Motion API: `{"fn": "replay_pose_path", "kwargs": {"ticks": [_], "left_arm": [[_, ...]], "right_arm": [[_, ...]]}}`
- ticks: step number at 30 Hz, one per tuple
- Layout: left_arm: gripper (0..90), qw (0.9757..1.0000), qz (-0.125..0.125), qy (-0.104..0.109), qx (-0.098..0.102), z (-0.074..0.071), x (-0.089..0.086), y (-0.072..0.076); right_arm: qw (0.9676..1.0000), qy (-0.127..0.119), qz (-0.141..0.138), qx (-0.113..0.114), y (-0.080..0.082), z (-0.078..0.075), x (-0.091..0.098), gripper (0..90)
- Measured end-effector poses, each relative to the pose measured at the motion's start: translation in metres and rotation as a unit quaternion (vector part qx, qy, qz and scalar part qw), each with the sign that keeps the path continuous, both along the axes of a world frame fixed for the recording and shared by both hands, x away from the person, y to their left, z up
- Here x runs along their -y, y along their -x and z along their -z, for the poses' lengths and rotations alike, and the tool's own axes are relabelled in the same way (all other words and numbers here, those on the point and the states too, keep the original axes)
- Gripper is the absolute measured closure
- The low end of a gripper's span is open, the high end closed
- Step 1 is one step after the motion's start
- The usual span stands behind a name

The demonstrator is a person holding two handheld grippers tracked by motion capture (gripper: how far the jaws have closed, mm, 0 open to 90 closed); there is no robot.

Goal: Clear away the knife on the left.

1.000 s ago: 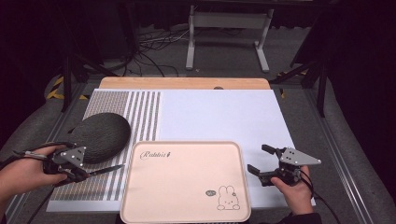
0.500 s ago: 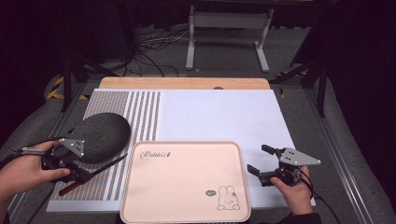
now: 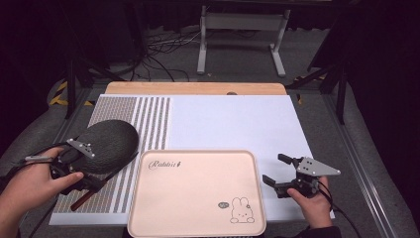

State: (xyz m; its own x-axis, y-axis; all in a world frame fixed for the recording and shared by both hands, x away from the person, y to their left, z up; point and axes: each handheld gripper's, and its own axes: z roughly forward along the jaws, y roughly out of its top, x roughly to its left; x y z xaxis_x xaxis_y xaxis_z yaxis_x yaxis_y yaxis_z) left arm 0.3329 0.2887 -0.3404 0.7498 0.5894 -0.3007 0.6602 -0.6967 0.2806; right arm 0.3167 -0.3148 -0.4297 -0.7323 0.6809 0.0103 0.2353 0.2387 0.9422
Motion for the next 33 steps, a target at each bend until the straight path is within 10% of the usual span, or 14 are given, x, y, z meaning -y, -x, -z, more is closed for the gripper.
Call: {"fn": "replay_pose_path", "kwargs": {"ticks": [13, 33], "left_arm": [[77.7, 0.9993, -0.032, 0.016, -0.01, 0.0, 0.034, -0.001], [77.6, 0.9992, -0.01, 0.025, -0.029, 0.009, 0.088, -0.005]], "right_arm": [[1.0, 0.004, -0.001, 0.001, 0.0, 0.0, 0.001, 4.9], [1.0, 0.005, -0.001, -0.002, -0.001, 0.001, 0.002, 4.8]]}}
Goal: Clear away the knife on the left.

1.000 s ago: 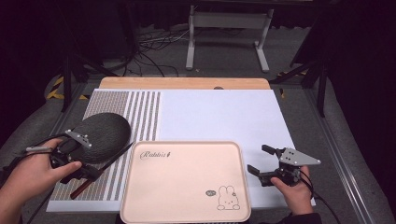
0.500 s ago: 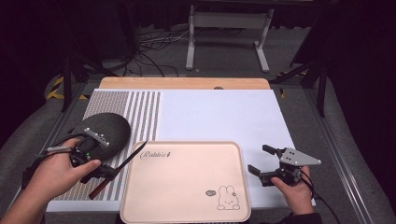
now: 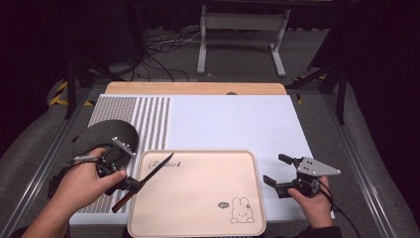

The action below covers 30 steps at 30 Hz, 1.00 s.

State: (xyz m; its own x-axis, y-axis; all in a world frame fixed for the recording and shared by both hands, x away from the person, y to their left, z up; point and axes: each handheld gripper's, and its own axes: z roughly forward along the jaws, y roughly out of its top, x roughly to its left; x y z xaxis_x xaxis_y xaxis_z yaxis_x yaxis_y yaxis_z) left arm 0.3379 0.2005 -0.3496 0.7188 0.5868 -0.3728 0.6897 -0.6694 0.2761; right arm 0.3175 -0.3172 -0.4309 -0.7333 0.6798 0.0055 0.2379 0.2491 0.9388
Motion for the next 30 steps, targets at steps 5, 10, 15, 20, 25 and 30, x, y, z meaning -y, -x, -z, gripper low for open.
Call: {"fn": "replay_pose_path", "kwargs": {"ticks": [5, 10, 15, 20, 25, 30], "left_arm": [[77.7, 1.0, 0.002, 0.001, -0.006, 0.006, 0.011, 0.0], [77.6, 0.9997, 0.005, 0.014, -0.019, 0.02, 0.021, 0.0], [77.6, 0.9996, 0.003, 0.015, -0.026, 0.032, 0.027, -0.001], [77.6, 0.9994, 0.001, 0.016, -0.03, 0.039, 0.03, 0.0], [77.6, 0.9989, -0.006, 0.024, -0.039, 0.049, 0.032, -0.002], [77.6, 0.9988, -0.004, 0.022, -0.044, 0.052, 0.034, -0.002]], "right_arm": [[1.0, 0.0, 0.0, 0.0, 0.0, 0.0, 0.0, 4.7], [1.0, -0.002, -0.001, 0.001, 0.0, 0.0, 0.001, 4.7], [1.0, -0.001, -0.001, 0.001, 0.001, -0.001, 0.002, 4.8], [1.0, -0.002, -0.001, 0.001, 0.001, 0.0, 0.003, 4.7], [1.0, 0.0, -0.003, -0.001, 0.001, 0.0, 0.002, 4.7], [1.0, 0.003, -0.004, -0.001, 0.001, 0.001, 0.001, 4.7]]}}
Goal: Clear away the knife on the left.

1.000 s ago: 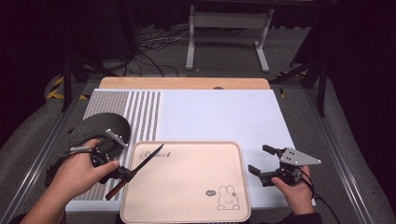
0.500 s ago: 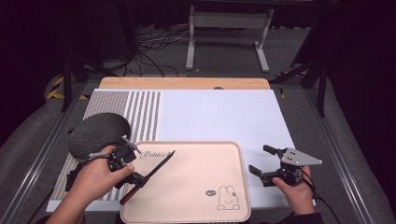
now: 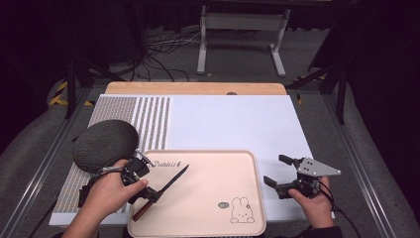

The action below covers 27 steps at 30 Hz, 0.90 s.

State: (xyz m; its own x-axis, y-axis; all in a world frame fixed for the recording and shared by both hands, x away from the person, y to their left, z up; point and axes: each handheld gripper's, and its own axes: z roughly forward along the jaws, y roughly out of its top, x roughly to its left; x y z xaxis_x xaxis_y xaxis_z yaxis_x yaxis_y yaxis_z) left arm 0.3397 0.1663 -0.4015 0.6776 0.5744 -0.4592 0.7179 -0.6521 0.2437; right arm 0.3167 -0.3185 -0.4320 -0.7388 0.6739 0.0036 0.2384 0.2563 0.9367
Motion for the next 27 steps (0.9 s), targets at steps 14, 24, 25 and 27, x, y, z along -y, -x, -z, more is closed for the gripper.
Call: {"fn": "replay_pose_path", "kwargs": {"ticks": [14, 24, 25, 27], "left_arm": [[77.6, 0.9996, 0.004, -0.02, -0.016, 0.012, 0.008, 0.001], [77.5, 0.9991, 0.006, -0.033, -0.024, 0.02, 0.013, 0.001], [77.5, 0.9991, 0.007, -0.034, -0.024, 0.02, 0.013, 0.001], [77.5, 0.9991, 0.008, -0.036, -0.022, 0.021, 0.013, 0.001]], "right_arm": [[1.0, 0.003, -0.001, -0.002, 0.0, 0.001, 0.0, 4.8], [1.0, 0.004, -0.001, -0.002, 0.001, 0.001, 0.001, 4.8], [1.0, 0.004, -0.001, -0.002, 0.001, 0.001, 0.001, 4.8], [1.0, 0.004, -0.001, -0.003, 0.0, 0.001, 0.001, 4.8]]}}
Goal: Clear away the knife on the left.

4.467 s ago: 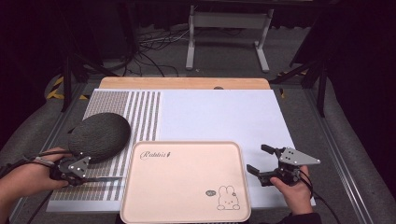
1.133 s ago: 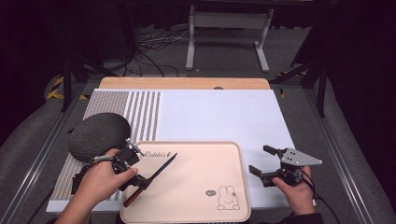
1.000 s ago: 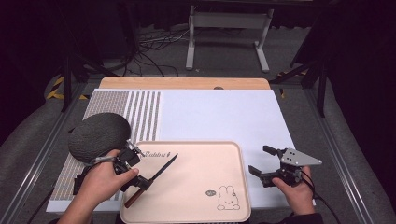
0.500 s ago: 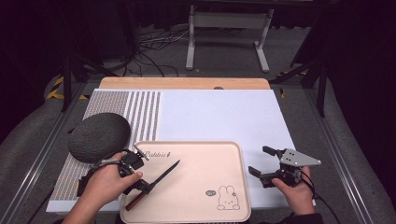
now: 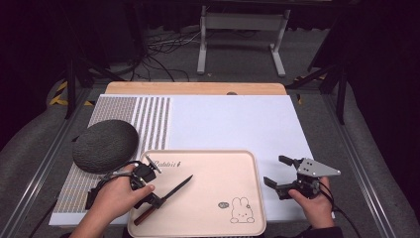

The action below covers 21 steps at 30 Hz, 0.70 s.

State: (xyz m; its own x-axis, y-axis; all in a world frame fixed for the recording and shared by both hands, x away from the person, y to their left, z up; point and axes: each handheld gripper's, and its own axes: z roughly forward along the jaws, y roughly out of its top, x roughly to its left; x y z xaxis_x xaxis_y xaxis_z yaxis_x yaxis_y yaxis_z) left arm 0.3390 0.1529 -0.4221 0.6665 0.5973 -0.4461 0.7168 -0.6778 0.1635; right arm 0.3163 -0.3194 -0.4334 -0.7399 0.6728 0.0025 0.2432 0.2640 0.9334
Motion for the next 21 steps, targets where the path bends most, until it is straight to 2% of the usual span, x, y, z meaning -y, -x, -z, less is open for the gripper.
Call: {"fn": "replay_pose_path", "kwargs": {"ticks": [14, 16, 21], "left_arm": [[76.4, 1.0, 0.003, -0.005, 0.0, 0.0022, 0.0012, 0.0002], [66.4, 0.9999, 0.005, 0.001, 0.013, -0.0001, 0.0012, 0.0007], [47.8, 0.999, 0.008, 0.007, 0.043, -0.0063, 0.0012, 0.0031]], "right_arm": [[1.0, 0.0, 0.0, 0.0, 0.0001, -0.0002, -0.0004, 4.8], [1.0, -0.001, -0.002, 0.0, 0.0, -0.0001, -0.0006, 4.8], [1.0, -0.001, -0.001, -0.001, -0.0002, 0.0002, -0.0005, 4.8]]}}
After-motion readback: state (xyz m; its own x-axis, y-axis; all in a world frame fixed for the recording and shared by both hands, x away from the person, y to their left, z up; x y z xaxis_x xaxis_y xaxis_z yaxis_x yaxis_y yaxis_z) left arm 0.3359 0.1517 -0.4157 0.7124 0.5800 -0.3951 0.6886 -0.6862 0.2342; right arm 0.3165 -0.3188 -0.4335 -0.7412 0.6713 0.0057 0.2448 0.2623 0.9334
